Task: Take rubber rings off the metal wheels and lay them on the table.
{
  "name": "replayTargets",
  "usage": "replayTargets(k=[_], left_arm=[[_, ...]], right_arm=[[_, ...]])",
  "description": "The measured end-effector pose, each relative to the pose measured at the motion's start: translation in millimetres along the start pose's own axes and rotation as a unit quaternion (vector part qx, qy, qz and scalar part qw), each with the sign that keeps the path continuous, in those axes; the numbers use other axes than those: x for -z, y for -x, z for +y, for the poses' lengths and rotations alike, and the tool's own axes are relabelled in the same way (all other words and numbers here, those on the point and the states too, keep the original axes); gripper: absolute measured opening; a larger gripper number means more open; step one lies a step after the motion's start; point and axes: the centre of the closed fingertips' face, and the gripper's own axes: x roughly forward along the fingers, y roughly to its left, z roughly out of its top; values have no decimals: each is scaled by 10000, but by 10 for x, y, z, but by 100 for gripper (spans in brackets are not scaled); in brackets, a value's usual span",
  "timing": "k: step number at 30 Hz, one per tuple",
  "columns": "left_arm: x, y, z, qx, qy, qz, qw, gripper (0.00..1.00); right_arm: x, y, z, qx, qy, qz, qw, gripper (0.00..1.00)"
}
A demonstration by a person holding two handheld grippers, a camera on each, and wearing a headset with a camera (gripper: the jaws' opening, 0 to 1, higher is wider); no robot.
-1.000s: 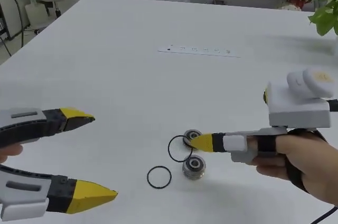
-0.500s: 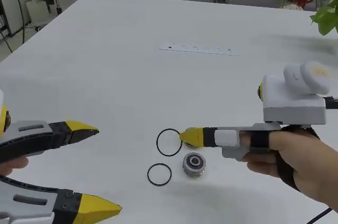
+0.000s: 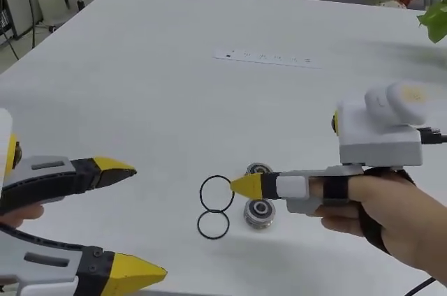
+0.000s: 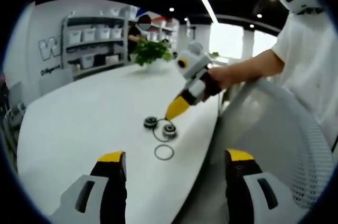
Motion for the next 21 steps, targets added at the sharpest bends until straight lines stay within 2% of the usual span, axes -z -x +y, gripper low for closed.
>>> replayTargets(k=[5, 21], left_arm=[[-13, 3, 2, -2, 64, -61, 10000, 77], [8, -5, -9, 22, 90, -23, 10000, 76]], right_arm=[[50, -57, 8, -7, 30, 82, 10000, 0], [242, -269, -29, 13, 253, 304, 9992, 0]])
